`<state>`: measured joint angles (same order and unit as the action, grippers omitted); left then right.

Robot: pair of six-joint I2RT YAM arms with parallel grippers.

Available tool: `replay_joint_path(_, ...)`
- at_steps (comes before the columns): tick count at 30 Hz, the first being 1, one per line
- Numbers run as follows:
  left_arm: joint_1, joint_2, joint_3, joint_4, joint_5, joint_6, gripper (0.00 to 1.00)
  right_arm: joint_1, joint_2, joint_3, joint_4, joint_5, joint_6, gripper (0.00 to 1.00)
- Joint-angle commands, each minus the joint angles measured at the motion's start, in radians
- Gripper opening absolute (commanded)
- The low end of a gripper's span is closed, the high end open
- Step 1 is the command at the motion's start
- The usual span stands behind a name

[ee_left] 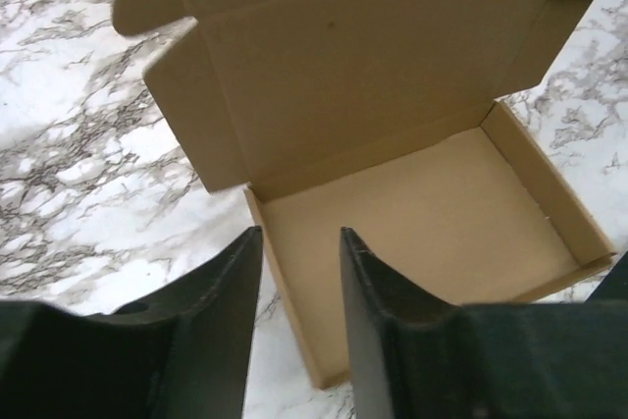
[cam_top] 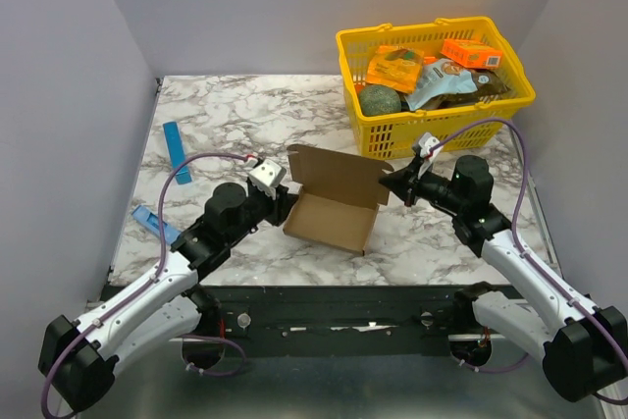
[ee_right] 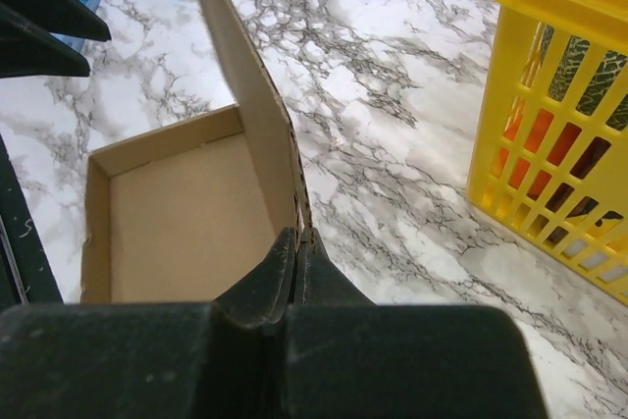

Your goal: Fold the paper box

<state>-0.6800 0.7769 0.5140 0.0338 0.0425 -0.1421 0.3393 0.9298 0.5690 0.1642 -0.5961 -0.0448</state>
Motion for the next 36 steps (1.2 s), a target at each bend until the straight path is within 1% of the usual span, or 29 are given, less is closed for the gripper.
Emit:
replay_joint_path(1,0.005,0.025,0.009,0.046,0.06,-0.004,0.42,0.003,-0.005,-0.004,0.029,0.015,0.008,0.01)
replay_joint_path(3,0.005,0.038,0.011,0.058,0.066,0.006,0.38,0.004,-0.003,-0.004,0.029,0.01,0.008,0.01)
replay_joint_path(5,0.007,0.045,0.014,0.049,0.028,0.012,0.38,0.004,0.0,-0.003,0.026,-0.001,0.005,0.01)
replay_joint_path(7,0.032,0.048,0.018,0.041,-0.021,0.016,0.63,0.004,0.006,0.006,0.014,-0.02,0.0,0.01)
replay_joint_path(8,0.06,0.044,0.012,0.067,-0.018,0.013,0.71,0.004,0.009,0.009,0.009,-0.028,0.0,0.01)
replay_joint_path(9,0.118,0.039,0.001,0.092,0.012,0.001,0.79,0.004,0.01,0.014,0.006,-0.036,0.0,0.01)
replay_joint_path(10,0.152,0.033,-0.021,0.125,0.054,-0.01,0.82,0.004,0.014,0.014,0.006,-0.05,-0.001,0.01)
replay_joint_path(11,0.177,0.033,-0.034,0.194,0.121,-0.019,0.85,0.003,0.015,0.015,0.006,-0.056,-0.001,0.01)
replay_joint_path(12,0.2,0.036,-0.043,0.222,0.15,-0.024,0.86,0.003,0.017,0.017,0.003,-0.063,-0.001,0.01)
replay_joint_path(13,0.236,0.041,-0.048,0.241,0.172,-0.027,0.86,0.004,0.018,0.02,0.0,-0.071,-0.001,0.01)
replay_joint_path(14,0.249,0.056,-0.045,0.261,0.218,-0.024,0.86,0.004,0.021,0.022,-0.002,-0.074,-0.001,0.01)
replay_joint_path(16,0.273,0.07,-0.04,0.276,0.272,-0.022,0.81,0.003,0.021,0.025,-0.005,-0.085,-0.001,0.01)
replay_joint_path(18,0.28,0.096,-0.037,0.307,0.376,-0.022,0.76,0.004,0.02,0.025,-0.006,-0.088,-0.003,0.01)
replay_joint_path(21,0.283,0.139,-0.029,0.322,0.442,-0.01,0.74,0.003,0.024,0.032,-0.009,-0.105,-0.001,0.01)
replay_joint_path(24,0.289,0.182,-0.022,0.348,0.448,0.009,0.75,0.003,0.023,0.035,-0.011,-0.119,-0.001,0.01)
replay_joint_path(27,0.306,0.222,-0.011,0.354,0.453,0.019,0.79,0.003,0.018,0.034,-0.014,-0.125,-0.003,0.01)
replay_joint_path(31,0.307,0.257,-0.006,0.368,0.458,0.022,0.79,0.004,0.02,0.037,-0.015,-0.128,-0.003,0.01)
replay_joint_path(35,0.312,0.286,0.001,0.368,0.441,0.033,0.77,0.004,0.027,0.04,-0.02,-0.131,-0.004,0.01)
replay_joint_path(36,0.315,0.289,0.001,0.376,0.447,0.032,0.73,0.004,0.027,0.04,-0.02,-0.131,-0.003,0.01)
